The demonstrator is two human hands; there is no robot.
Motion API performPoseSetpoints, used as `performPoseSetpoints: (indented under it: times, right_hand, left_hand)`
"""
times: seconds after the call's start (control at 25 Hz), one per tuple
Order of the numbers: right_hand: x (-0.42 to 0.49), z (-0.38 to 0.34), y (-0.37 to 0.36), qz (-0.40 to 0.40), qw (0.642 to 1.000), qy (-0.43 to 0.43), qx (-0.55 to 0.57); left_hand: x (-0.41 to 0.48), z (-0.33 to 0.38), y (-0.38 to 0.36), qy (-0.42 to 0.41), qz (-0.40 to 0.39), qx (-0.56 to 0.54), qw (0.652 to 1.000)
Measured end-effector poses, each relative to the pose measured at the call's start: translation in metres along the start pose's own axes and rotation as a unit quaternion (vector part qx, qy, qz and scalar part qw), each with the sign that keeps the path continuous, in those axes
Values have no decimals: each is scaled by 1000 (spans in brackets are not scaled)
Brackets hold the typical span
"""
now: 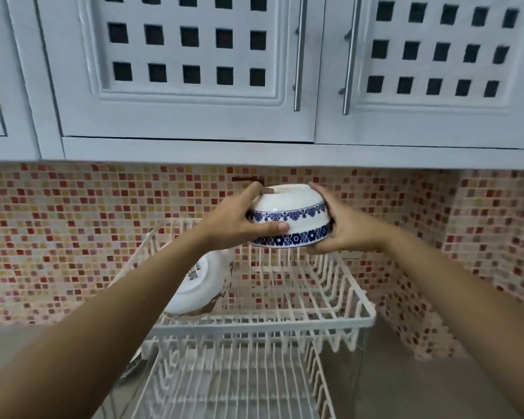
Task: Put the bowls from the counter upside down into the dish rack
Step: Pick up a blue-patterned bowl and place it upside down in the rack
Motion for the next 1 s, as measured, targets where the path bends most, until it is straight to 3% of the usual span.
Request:
performPoseSetpoints:
  times: [0.12, 0.4, 1.0]
  right_hand:
    - [10, 25, -15, -84, 996, -19, 31]
    - [46, 48, -38, -125, 992, 22, -10]
    - [58, 71, -64, -168, 964, -45, -202]
  left_hand:
    - [6, -19, -24, 51, -26, 38, 998]
    - [23, -47, -66, 129, -120, 127, 976]
    - [22, -66, -107, 235, -195, 199, 931]
Point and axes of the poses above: each hand's wrist, its own x-axis towards the middle knuckle, its own y-axis out of the back of the hand, z = x × y, the point moved 7 cm from there along x, towards the middle knuckle, and after that the axes turned 7 degrees about -z, right-handed, at the moved point
